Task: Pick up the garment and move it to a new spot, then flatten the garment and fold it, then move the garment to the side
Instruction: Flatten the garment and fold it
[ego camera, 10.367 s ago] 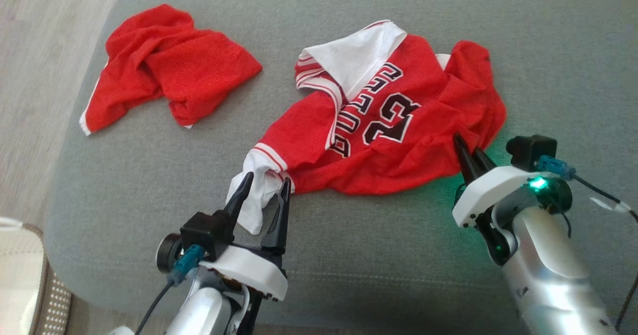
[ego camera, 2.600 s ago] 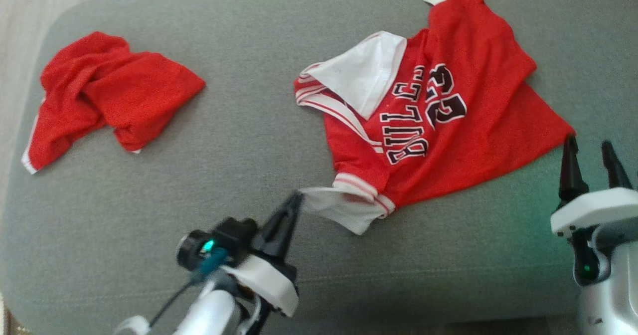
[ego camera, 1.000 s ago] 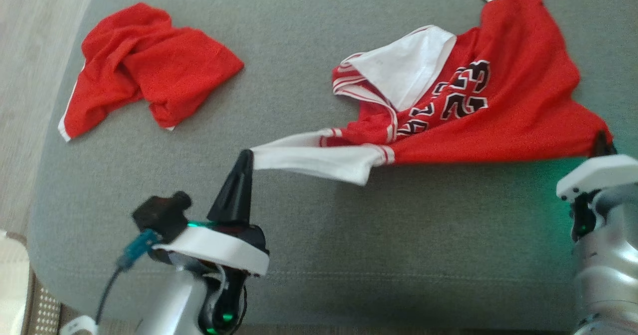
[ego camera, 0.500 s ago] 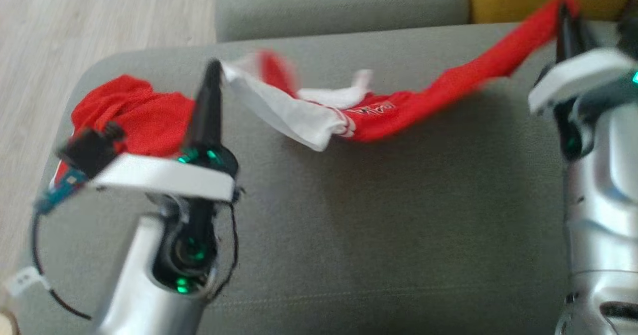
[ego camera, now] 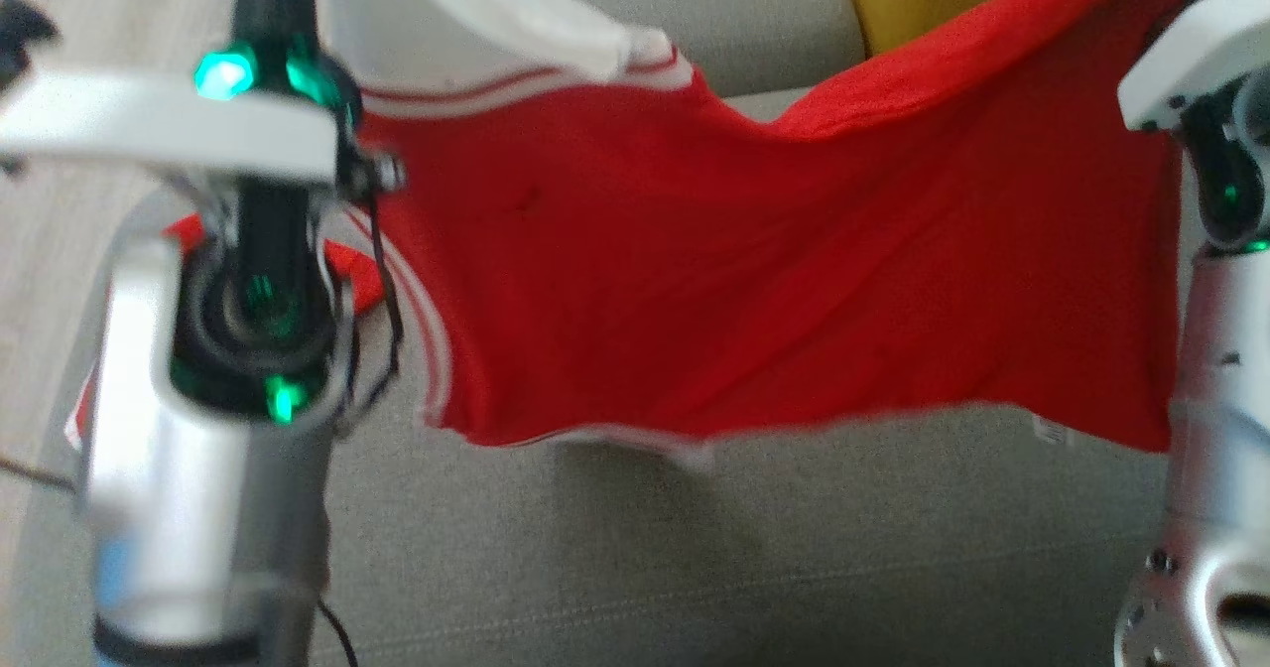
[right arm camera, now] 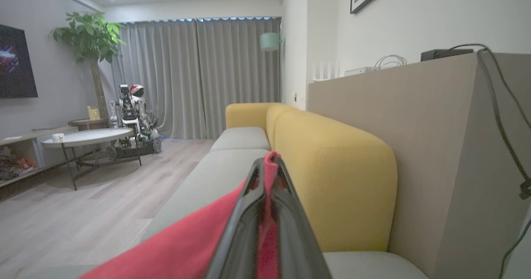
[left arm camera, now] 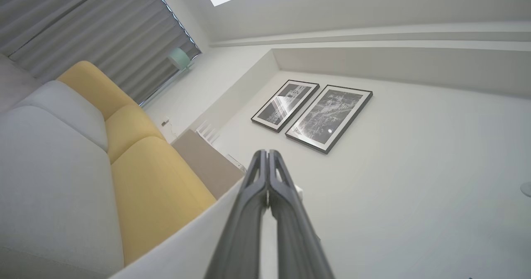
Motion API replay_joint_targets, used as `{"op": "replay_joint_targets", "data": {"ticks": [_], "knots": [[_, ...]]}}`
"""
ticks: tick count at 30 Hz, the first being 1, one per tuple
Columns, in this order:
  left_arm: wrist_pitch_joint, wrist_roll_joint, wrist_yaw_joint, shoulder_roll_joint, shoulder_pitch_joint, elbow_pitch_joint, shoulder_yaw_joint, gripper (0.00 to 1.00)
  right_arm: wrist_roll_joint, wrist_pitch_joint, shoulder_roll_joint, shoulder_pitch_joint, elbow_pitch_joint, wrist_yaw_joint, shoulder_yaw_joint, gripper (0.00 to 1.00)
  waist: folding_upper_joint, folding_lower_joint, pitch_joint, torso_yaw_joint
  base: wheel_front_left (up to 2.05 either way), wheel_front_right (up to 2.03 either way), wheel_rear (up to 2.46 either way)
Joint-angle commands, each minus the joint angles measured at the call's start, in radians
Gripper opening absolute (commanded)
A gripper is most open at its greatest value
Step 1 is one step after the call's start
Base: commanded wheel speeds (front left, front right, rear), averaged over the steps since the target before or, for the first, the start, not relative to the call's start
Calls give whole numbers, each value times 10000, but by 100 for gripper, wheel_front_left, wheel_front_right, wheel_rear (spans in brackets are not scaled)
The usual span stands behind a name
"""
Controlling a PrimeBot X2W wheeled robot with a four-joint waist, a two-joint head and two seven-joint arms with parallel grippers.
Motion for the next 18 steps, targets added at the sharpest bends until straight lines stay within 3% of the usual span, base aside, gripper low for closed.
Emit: {"op": "replay_joint_targets", "data": {"ticks": [1,5,9,12,15,18], "knots": [[154,104,40,338,-1160,105,466,0,-47,318,118,-968,-57,-4,290,0,0,0,320,-55,0,0,0],[425,232,70,643,-2368,1143,554,0,-218,726,118,-1805,671,-4,173,0,0,0,972,-120,0,0,0],[599,588,-145,1167,-4282,2660,618,0,-720,477,118,-3531,1812,-4,-103,0,0,0,2413,-164,0,0,0],[356,811,-557,1482,-5655,4161,761,0,-940,-342,118,-4902,2985,-4,-473,0,0,0,3260,-134,0,0,0],[-275,1173,-1106,1762,-7017,5735,855,0,-1800,-1717,118,-6132,4144,-4,-1536,0,0,0,3874,-66,0,0,0],[-999,1180,-1637,1638,-8122,7005,1035,0,-2418,-3318,118,-7110,5148,-4,-2310,0,0,0,4166,113,0,0,0]]}}
